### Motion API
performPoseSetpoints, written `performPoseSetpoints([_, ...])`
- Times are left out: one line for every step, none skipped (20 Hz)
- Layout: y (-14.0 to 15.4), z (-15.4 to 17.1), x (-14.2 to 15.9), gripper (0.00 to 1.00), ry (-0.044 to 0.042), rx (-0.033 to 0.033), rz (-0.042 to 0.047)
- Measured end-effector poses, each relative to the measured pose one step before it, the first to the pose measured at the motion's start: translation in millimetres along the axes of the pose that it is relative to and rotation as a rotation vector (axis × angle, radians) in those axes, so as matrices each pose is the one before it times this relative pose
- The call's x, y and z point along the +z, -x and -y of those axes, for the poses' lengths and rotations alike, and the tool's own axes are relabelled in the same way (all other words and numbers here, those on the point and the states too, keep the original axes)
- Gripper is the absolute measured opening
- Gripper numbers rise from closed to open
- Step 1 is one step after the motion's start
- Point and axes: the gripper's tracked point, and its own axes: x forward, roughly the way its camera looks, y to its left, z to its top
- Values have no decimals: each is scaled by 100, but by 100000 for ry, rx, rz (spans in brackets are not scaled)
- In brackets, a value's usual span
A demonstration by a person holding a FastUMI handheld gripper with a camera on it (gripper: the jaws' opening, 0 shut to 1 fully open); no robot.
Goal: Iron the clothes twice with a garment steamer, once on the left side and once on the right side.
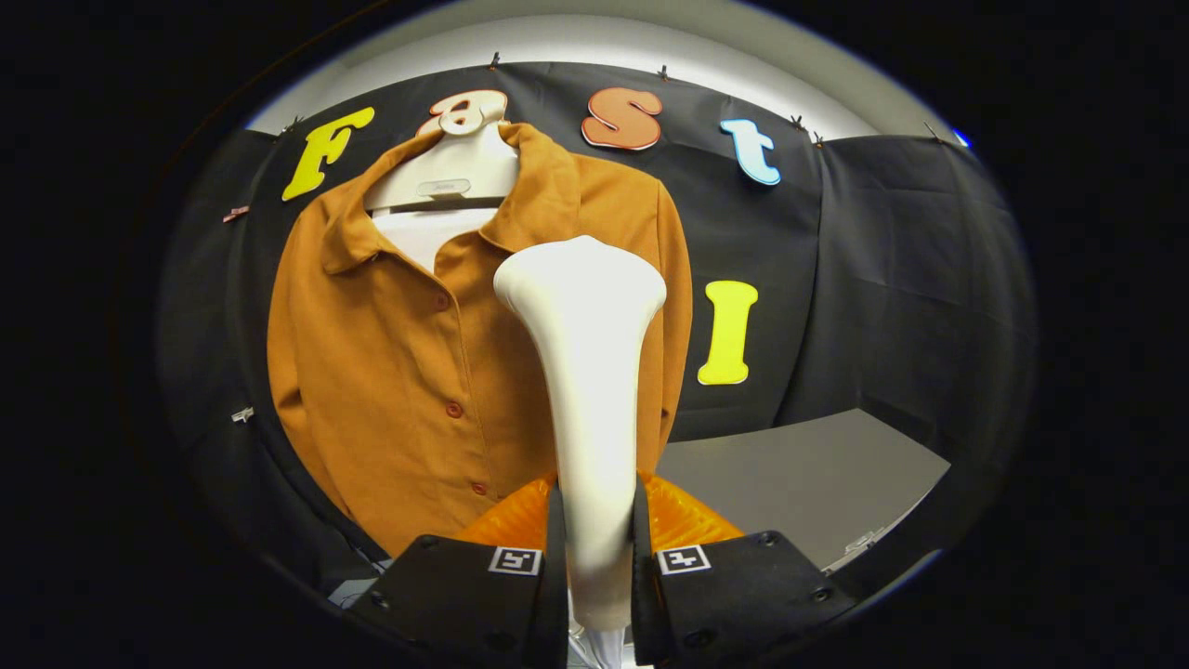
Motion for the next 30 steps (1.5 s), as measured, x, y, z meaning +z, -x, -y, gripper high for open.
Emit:
performPoseSetpoints([-644,-95,-399,30,-7,-350,-1072])
performPoseSetpoints([-295,-54,-441,31,54,-279,-906])
performPoseSetpoints([-388,-48,-224,31,200,-377,5])
performPoseSetpoints([-104,-2,-272,31,555,-162,-324])
performPoseSetpoints([-211,-44,-275,31,303,26,-480])
performPoseSetpoints([-69,4,-322,31,-22,204,-646])
performPoseSetpoints([-130,20,-338,31,-287,141,-508])
performPoseSetpoints([40,10,-465,31,255,75,-711])
performPoseSetpoints([-54,-64,-687,31,195,92,-890])
performPoseSetpoints([-70,2,-837,31,127,172,-1175])
performPoseSetpoints([-155,-92,-657,31,-82,173,-1292])
performPoseSetpoints([-40,24,-630,31,-445,87,-1355])
performPoseSetpoints([-157,-58,-786,31,-236,58,-1423])
performPoseSetpoints([-44,-22,-754,31,-296,-33,-1242])
performPoseSetpoints([-222,-60,-878,31,-89,78,-1221])
performPoseSetpoints([-102,-76,-837,31,1,320,-1161])
performPoseSetpoints([-200,-35,-737,31,-484,462,-375])
performPoseSetpoints([-173,18,-810,31,184,-142,-647])
performPoseSetpoints([-276,14,-891,31,535,-284,-1375])
performPoseSetpoints([-132,-47,-1029,31,30,-114,-1884])
performPoseSetpoints([-209,-68,-1037,31,-321,44,-2262])
performPoseSetpoints([-242,101,-1161,31,-312,-30,-2572])
performPoseSetpoints([-251,24,-841,31,-153,-66,-2084])
performPoseSetpoints([-193,-113,-1202,31,390,-37,-2460])
performPoseSetpoints([-466,1,-939,31,500,-64,-2222])
performPoseSetpoints([-255,-20,-839,31,579,-110,-1952])
performPoseSetpoints([-348,9,-905,31,903,-273,-1863])
performPoseSetpoints([-93,41,-941,31,507,-500,-1401])
performPoseSetpoints([-231,51,-778,31,411,-405,-1509])
performPoseSetpoints([-217,-23,-898,31,-1,-303,-1746])
